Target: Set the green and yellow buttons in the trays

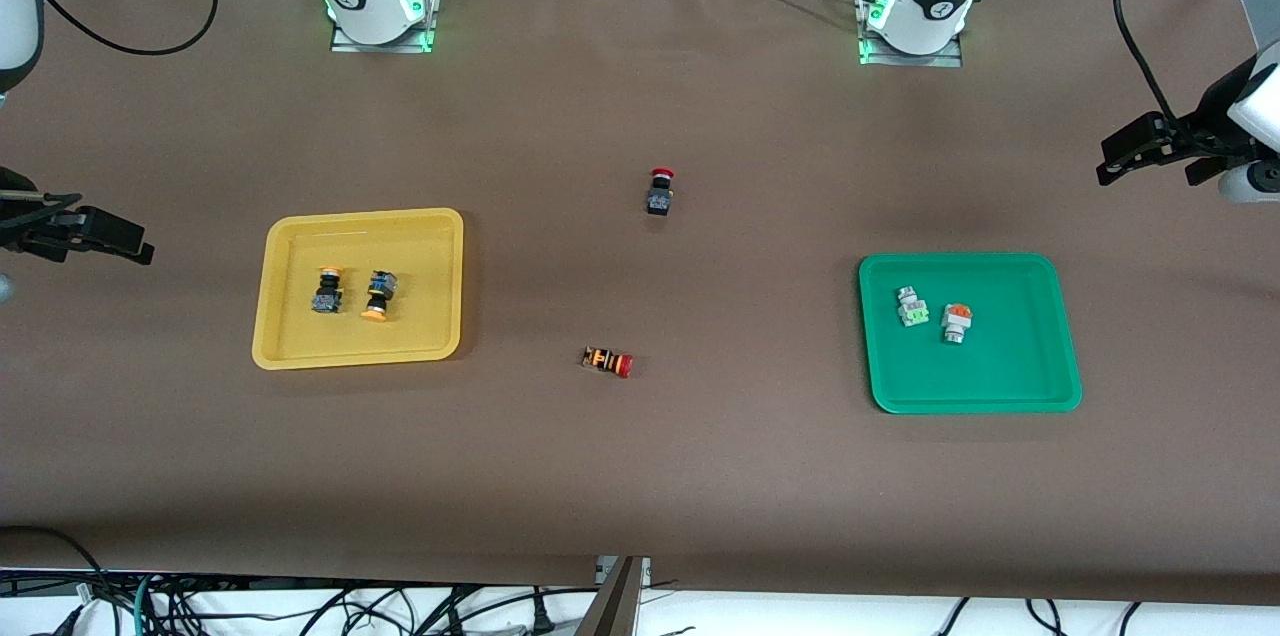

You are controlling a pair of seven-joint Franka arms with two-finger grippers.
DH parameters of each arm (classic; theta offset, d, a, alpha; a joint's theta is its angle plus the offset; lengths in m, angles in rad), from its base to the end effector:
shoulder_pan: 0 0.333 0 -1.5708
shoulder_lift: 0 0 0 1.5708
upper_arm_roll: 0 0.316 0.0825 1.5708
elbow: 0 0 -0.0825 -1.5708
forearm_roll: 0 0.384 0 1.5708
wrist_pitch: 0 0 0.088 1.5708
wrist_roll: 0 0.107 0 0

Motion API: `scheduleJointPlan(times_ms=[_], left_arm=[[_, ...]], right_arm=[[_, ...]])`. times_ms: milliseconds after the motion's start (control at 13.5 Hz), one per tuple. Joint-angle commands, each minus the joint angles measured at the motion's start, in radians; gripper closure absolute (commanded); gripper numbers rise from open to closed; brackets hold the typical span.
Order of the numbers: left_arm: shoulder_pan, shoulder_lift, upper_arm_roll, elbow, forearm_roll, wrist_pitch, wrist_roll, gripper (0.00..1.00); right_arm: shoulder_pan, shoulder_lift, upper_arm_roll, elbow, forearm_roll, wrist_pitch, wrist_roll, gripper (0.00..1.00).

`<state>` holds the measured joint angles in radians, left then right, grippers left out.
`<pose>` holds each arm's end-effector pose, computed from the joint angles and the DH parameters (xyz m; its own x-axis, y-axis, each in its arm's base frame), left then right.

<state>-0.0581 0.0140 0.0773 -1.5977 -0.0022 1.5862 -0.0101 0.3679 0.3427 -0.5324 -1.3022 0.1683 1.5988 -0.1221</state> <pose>0.5591 0.0102 0.6054 0.9992 0.0293 -0.0255 0.0294 -0.9996 0.0009 0.6478 -0.0311 0.5697 0.9998 -0.0216 -0.0016 -0.0216 -0.9998 0.0030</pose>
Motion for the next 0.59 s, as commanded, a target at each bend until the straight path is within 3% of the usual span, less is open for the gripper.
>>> scheduleJointPlan(times_ms=[0,148,517], left_arm=[[-0.003,0.001,0.002,0.009,0.014,-0.011,0.018,0.00],[-0.003,0.004,0.002,0.010,0.016,-0.008,0.018,0.00],[-0.003,0.003,0.002,0.012,0.014,-0.009,0.018,0.00]], right_arm=[[0.020,0.015,0.000,0.032,-0.048,-0.020,0.005,0.01],[0.075,0.015,0.002,0.032,-0.120,-0.022,0.007,0.01],[0.083,0.013,0.000,0.021,-0.093,-0.020,0.090,0.01]])
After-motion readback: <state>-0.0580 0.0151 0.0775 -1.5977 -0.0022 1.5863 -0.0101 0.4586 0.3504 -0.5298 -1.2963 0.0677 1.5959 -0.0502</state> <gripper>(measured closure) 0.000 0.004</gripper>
